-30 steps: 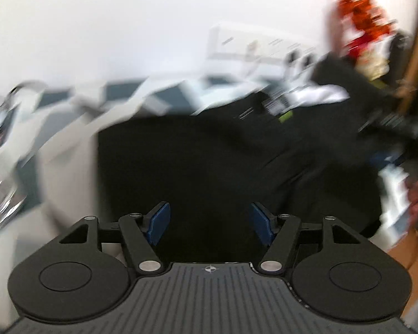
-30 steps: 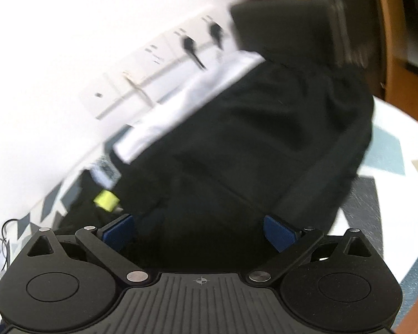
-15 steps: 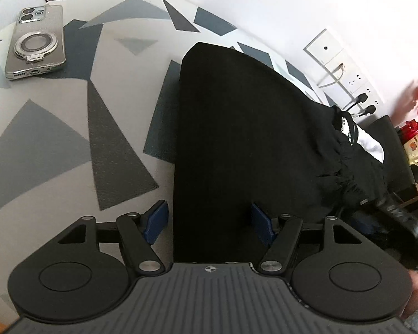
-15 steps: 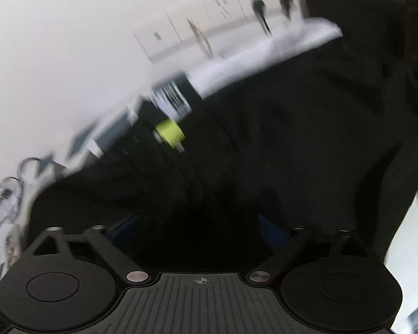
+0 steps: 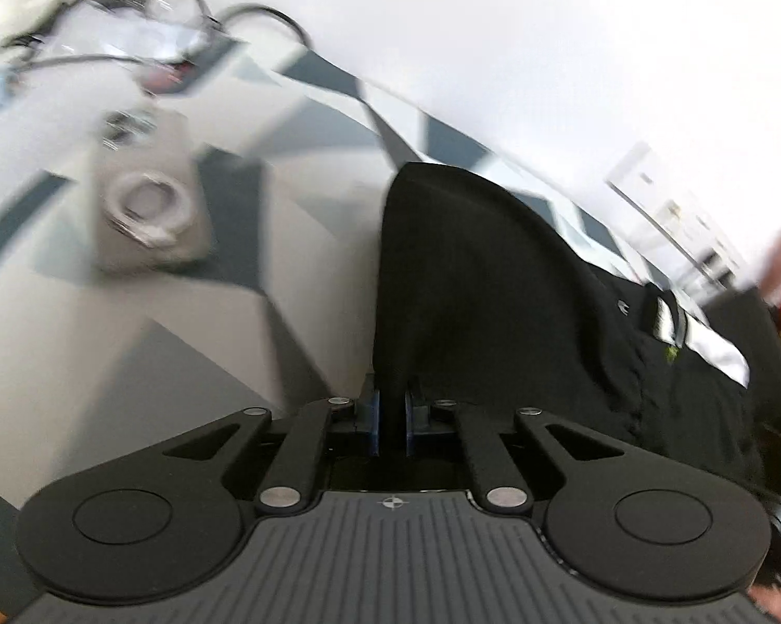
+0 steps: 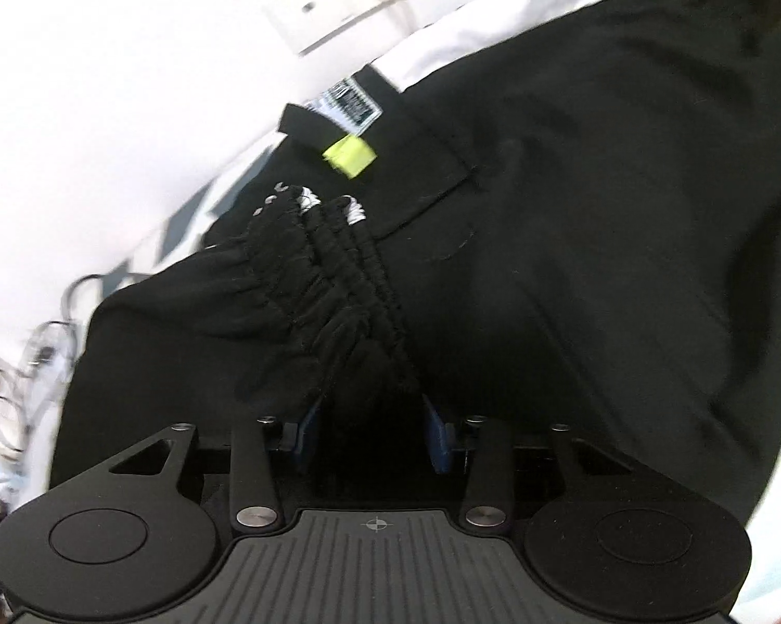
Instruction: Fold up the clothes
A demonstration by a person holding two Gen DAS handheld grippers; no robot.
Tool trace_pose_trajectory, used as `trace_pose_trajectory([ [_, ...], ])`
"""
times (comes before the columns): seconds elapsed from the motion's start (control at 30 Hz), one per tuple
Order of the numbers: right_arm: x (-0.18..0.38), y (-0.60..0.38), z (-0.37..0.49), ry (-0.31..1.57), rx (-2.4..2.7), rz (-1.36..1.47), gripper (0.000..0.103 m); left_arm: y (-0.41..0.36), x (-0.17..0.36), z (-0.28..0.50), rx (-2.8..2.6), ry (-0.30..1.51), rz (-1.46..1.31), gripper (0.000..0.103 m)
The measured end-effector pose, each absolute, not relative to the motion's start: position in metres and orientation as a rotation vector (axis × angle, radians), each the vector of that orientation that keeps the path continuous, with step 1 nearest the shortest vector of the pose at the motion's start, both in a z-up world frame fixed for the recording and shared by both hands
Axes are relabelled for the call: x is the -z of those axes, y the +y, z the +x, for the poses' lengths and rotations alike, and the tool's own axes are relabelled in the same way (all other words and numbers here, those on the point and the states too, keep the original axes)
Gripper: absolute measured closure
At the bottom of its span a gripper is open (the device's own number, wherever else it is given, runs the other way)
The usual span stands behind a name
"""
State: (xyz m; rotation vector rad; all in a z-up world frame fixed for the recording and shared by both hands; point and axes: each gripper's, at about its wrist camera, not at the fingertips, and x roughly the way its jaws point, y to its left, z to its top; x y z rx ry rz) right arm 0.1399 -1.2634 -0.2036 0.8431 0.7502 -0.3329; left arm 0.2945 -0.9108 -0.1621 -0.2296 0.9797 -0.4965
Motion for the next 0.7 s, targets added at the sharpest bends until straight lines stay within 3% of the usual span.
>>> trace_pose_trajectory([
  [0.07,0.207,-1.255,0.154,0.747,0.288,0.862,0.068,-0.904,0.161,0.302,0.470,0.980,-0.202,0.092],
  [0.1,0.208,-1.252,0.158,0.741,0.278,0.861,0.069,-0.903,0.161,0.305,0.466,0.991,-0.175,0.086],
  [0.17,0.209,-1.256,0.156,0.723,0.299,0.867,0.074,-0.906,0.160,0.300,0.444,0.991,-0.099,0.072],
  [0.23,0.210,-1.265,0.151,0.701,0.330,0.882,0.077,-0.912,0.151,0.286,0.461,0.930,-0.027,0.043],
  [0.27,0.211,-1.269,0.149,0.694,0.339,0.890,0.077,-0.916,0.147,0.279,0.477,0.895,0.005,0.038],
  [0.33,0.213,-1.280,0.145,0.705,0.319,0.909,0.070,-0.930,0.140,0.267,0.522,0.842,0.076,0.037],
  [0.5,0.191,-1.310,0.102,0.550,0.412,0.975,0.038,-0.984,0.137,0.247,0.632,0.785,0.233,0.033],
  [0.63,0.184,-1.363,0.054,0.429,0.656,1.059,0.035,-1.024,0.150,0.245,0.666,0.847,0.221,0.033],
  [0.7,0.186,-1.391,0.028,0.375,0.779,1.099,0.029,-1.042,0.157,0.243,0.672,0.866,0.231,0.033],
])
